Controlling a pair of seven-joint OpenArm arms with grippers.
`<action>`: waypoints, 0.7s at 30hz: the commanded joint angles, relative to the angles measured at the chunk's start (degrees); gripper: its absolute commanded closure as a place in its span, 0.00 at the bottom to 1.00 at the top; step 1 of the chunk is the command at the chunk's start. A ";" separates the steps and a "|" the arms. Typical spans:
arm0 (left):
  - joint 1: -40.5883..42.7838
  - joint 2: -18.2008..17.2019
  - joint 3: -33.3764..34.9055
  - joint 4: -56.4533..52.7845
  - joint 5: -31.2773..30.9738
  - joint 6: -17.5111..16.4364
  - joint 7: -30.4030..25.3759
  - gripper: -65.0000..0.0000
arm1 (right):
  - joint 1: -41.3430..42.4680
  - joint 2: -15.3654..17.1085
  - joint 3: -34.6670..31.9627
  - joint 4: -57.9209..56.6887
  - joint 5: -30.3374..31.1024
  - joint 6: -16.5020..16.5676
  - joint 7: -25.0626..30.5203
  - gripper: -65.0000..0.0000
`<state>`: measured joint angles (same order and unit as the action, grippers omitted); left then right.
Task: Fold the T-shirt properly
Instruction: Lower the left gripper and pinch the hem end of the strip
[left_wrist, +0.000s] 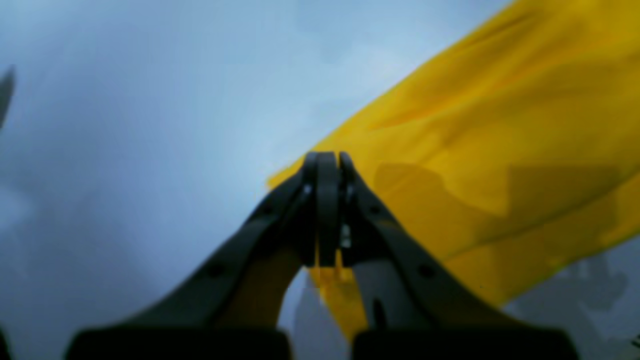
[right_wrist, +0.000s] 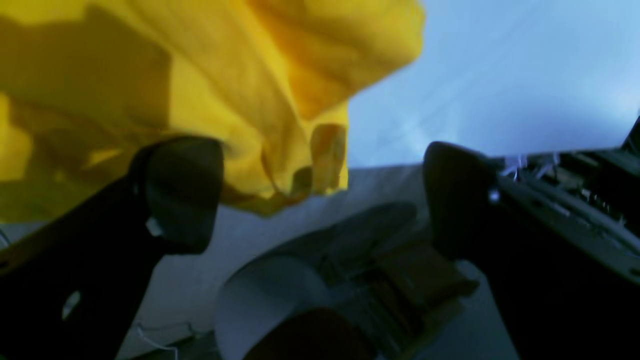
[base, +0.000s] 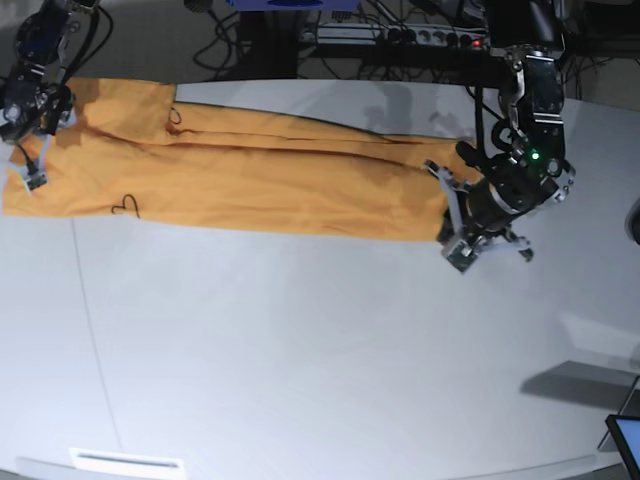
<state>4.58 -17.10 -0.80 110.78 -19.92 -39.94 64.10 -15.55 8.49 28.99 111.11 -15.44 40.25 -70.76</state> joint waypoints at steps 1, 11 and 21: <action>0.21 -0.35 -0.13 1.17 -0.69 -0.06 -0.93 1.00 | 0.30 0.78 0.41 0.76 -0.87 -0.25 0.21 0.07; 4.34 1.67 -1.18 1.44 -0.78 -0.06 -0.93 1.00 | 0.30 -1.50 0.41 0.67 -0.78 -0.25 0.39 0.07; 6.37 2.73 -3.29 -2.78 -0.17 -0.06 -0.93 1.00 | -0.05 -1.50 0.50 0.76 -0.87 -0.25 0.39 0.07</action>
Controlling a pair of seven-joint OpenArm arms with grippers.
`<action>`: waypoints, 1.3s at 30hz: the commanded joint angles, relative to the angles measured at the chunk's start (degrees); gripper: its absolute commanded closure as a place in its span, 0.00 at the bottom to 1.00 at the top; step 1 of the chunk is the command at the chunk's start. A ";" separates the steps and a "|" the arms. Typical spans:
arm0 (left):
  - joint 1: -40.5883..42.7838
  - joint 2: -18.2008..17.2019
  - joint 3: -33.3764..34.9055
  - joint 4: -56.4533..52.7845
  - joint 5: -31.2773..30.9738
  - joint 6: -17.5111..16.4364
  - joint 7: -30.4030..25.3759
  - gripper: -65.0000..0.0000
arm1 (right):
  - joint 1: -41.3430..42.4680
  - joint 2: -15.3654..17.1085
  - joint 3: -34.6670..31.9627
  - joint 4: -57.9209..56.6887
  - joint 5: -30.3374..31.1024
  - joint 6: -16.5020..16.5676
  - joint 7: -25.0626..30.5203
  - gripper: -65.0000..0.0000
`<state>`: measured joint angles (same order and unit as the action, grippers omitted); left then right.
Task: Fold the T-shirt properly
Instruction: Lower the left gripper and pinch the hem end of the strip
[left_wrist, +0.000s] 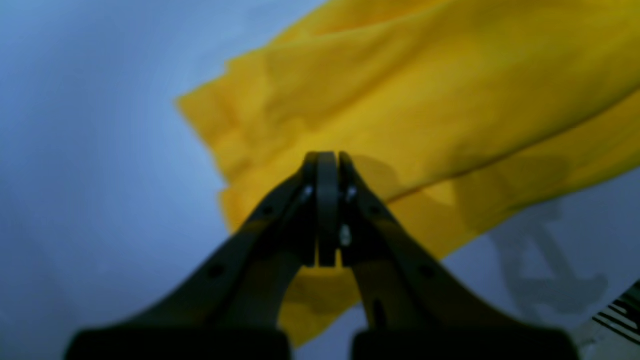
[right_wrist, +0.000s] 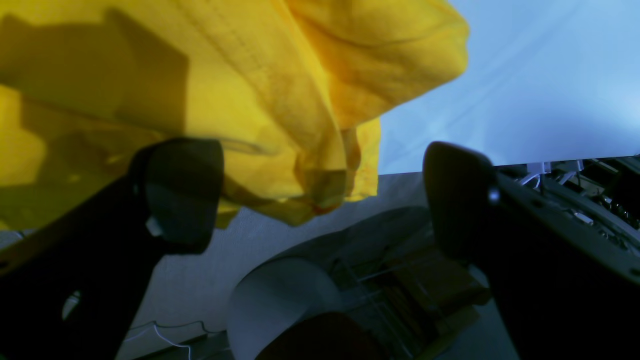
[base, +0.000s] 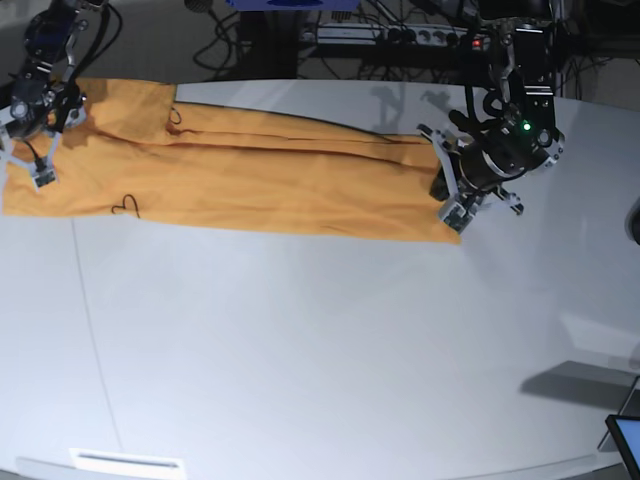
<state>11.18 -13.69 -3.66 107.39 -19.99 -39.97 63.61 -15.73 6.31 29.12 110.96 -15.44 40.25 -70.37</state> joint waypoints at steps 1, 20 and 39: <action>-0.23 -0.77 -0.43 -0.89 -0.10 -0.03 -0.54 1.00 | 0.12 0.68 0.37 0.91 -0.87 -0.25 -0.01 0.07; 1.00 -3.41 -7.99 -13.37 -0.10 -0.03 -9.33 1.00 | -1.28 1.39 2.48 1.26 -0.87 -0.25 -0.53 0.06; 2.58 -7.10 -8.69 -13.28 -0.10 -0.03 -9.59 1.00 | -1.90 3.85 -0.33 4.08 -0.87 -0.25 -3.87 0.06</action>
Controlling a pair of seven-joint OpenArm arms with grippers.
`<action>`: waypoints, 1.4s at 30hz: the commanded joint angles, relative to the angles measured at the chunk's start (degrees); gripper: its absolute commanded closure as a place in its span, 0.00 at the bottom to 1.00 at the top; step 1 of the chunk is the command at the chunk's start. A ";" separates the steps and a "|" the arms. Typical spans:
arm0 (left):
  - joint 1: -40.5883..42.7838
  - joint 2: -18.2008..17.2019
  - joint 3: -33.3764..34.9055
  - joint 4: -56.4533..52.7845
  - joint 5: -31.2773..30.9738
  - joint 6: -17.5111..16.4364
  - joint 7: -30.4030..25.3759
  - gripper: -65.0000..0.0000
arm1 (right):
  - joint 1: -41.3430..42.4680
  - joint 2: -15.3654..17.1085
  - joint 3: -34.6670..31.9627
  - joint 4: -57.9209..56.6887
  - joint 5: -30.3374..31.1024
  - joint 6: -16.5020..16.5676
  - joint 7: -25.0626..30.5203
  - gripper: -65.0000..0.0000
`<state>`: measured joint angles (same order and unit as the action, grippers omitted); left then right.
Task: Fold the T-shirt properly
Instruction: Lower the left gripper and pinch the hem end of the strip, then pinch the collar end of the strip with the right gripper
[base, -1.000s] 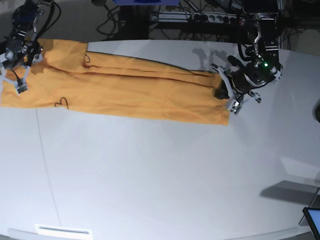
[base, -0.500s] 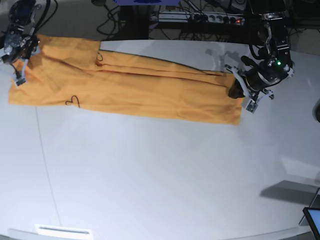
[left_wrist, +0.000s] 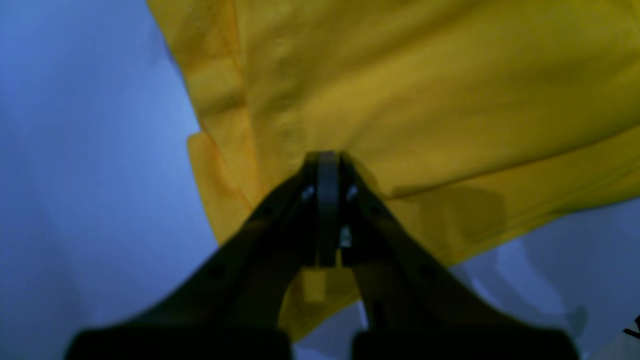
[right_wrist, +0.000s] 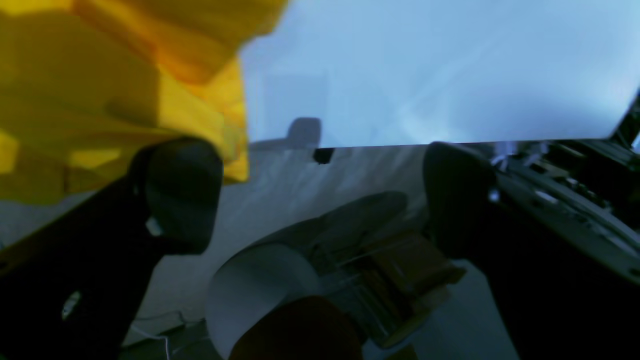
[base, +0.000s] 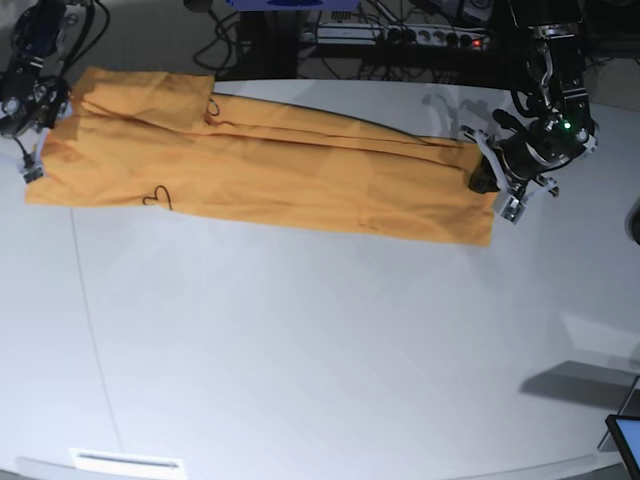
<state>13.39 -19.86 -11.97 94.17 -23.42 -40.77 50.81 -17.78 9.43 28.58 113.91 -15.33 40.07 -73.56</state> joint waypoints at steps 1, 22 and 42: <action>0.46 -0.93 -0.30 -0.06 3.33 0.77 3.22 1.00 | 0.51 0.90 0.13 1.21 -0.89 -0.07 -1.39 0.06; 0.20 -0.49 0.23 -0.15 3.33 0.77 3.22 1.00 | 6.31 1.07 0.48 1.13 -0.71 -0.07 2.48 0.91; 0.11 -0.41 0.23 -0.15 3.33 0.77 3.22 1.00 | -0.37 -8.07 -5.94 0.95 -0.80 -0.07 10.66 1.00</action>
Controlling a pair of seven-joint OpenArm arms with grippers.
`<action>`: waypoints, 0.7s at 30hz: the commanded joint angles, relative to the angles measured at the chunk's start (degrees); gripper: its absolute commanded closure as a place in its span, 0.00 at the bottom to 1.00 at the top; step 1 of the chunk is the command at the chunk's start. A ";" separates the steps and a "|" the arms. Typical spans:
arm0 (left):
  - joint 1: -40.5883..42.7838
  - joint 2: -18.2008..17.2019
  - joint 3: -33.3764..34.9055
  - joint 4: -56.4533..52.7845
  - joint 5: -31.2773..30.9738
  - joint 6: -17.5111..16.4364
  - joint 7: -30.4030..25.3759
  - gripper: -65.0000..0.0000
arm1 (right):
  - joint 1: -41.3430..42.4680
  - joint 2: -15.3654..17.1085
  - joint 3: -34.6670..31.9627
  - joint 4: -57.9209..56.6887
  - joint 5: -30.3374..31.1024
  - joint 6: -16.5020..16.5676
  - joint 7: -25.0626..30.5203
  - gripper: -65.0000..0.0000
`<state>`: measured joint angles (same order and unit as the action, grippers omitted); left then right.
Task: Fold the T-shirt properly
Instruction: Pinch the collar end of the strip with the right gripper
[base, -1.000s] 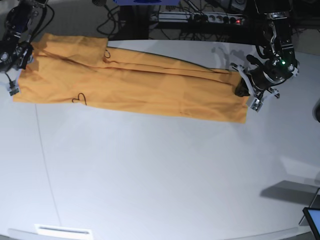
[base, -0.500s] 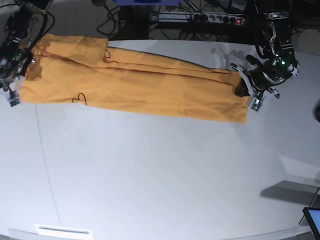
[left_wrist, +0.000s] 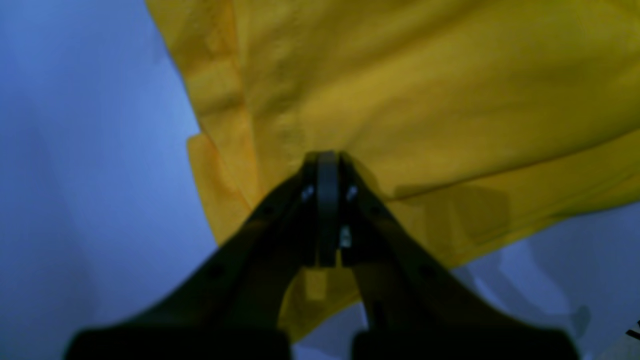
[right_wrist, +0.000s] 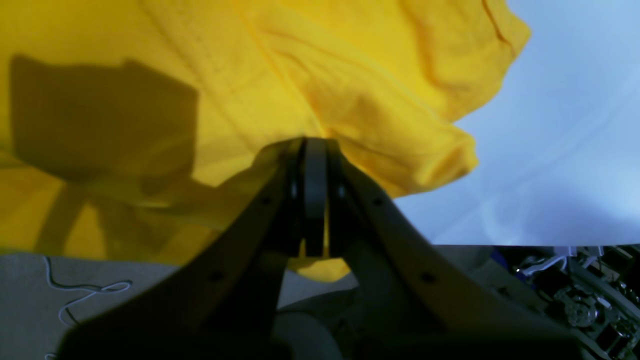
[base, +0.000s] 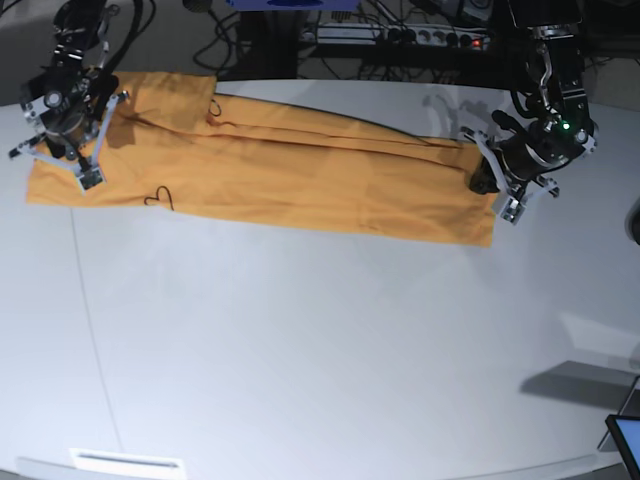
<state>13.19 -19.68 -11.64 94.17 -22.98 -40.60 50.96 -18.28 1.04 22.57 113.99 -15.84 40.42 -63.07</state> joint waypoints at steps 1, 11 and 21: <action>0.30 -0.58 -0.10 -0.15 2.89 0.60 3.06 1.00 | 0.13 0.24 0.07 0.69 -0.30 -0.42 0.08 1.00; 0.48 -0.58 -0.54 -0.15 2.89 0.60 3.06 1.00 | 1.18 -1.96 -0.11 -5.20 -0.30 -0.42 0.08 1.00; 0.74 -0.85 -0.62 -0.32 2.89 0.60 3.06 1.00 | 4.79 -1.52 -8.90 -6.70 -0.30 -0.42 -0.01 1.00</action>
<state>13.37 -19.70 -12.01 94.11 -23.00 -40.58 50.76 -13.58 -0.01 14.22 107.15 -19.64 39.11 -65.10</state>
